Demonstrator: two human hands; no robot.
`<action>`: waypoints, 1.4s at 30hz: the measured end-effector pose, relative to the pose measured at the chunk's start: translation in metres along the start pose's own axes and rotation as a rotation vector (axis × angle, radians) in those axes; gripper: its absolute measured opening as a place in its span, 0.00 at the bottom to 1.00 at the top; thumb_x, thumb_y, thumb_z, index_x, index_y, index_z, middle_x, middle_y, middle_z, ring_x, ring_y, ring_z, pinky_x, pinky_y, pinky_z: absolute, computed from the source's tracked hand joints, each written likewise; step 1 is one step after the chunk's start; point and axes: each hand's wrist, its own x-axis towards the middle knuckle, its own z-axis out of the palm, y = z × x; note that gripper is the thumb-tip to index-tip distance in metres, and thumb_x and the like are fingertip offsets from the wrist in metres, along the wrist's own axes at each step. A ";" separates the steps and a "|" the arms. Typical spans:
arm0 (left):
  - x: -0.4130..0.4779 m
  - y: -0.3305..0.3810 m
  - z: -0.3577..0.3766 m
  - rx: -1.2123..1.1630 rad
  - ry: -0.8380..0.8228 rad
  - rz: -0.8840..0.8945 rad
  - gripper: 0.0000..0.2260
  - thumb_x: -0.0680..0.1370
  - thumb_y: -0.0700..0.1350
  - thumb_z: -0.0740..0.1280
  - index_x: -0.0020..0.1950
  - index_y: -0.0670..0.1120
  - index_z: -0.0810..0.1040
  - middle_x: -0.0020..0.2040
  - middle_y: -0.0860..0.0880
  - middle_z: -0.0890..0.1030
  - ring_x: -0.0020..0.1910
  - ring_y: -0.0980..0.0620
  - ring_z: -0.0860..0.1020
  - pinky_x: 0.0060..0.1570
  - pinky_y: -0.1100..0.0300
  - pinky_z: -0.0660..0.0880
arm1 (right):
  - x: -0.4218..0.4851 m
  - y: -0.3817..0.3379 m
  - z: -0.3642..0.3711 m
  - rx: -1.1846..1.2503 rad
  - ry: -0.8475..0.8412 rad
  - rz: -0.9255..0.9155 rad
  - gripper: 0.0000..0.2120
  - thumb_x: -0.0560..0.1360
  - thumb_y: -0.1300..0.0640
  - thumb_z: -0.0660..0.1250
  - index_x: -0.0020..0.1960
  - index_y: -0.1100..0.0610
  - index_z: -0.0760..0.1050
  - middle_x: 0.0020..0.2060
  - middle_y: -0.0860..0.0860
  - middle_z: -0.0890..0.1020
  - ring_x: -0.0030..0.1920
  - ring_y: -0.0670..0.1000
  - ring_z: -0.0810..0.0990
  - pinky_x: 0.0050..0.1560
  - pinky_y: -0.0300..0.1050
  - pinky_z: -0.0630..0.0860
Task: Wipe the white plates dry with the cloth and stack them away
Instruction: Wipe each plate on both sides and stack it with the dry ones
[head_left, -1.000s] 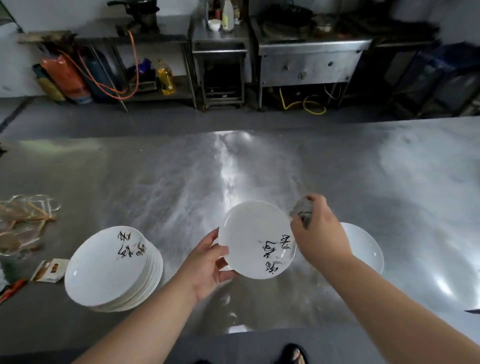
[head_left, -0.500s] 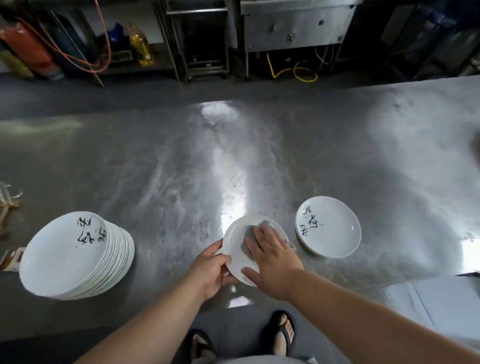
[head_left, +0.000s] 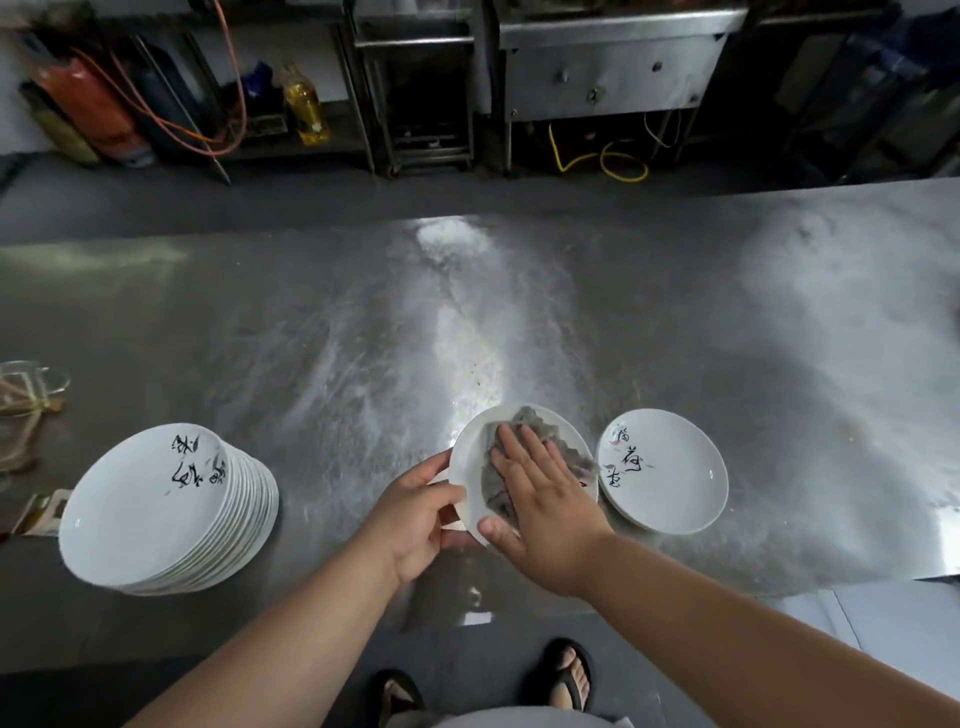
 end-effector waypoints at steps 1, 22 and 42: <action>0.000 0.004 0.000 -0.014 0.002 0.008 0.21 0.80 0.29 0.62 0.67 0.48 0.81 0.54 0.40 0.85 0.44 0.42 0.85 0.32 0.48 0.83 | -0.004 -0.005 0.001 -0.002 0.000 -0.079 0.44 0.81 0.27 0.46 0.85 0.57 0.53 0.85 0.51 0.40 0.83 0.52 0.33 0.83 0.56 0.37; 0.034 -0.063 -0.018 -0.002 0.249 -0.119 0.21 0.82 0.30 0.62 0.65 0.53 0.78 0.60 0.40 0.84 0.51 0.35 0.86 0.36 0.44 0.83 | -0.003 0.017 0.068 -0.069 -0.371 0.213 0.46 0.80 0.27 0.42 0.84 0.55 0.32 0.82 0.53 0.31 0.81 0.54 0.27 0.81 0.55 0.33; 0.034 -0.090 -0.079 1.815 0.075 0.222 0.36 0.77 0.74 0.47 0.82 0.67 0.37 0.82 0.59 0.29 0.80 0.44 0.27 0.74 0.28 0.31 | 0.002 0.015 0.075 -0.278 -0.510 -0.036 0.44 0.80 0.26 0.39 0.82 0.53 0.30 0.80 0.54 0.27 0.78 0.58 0.22 0.82 0.60 0.35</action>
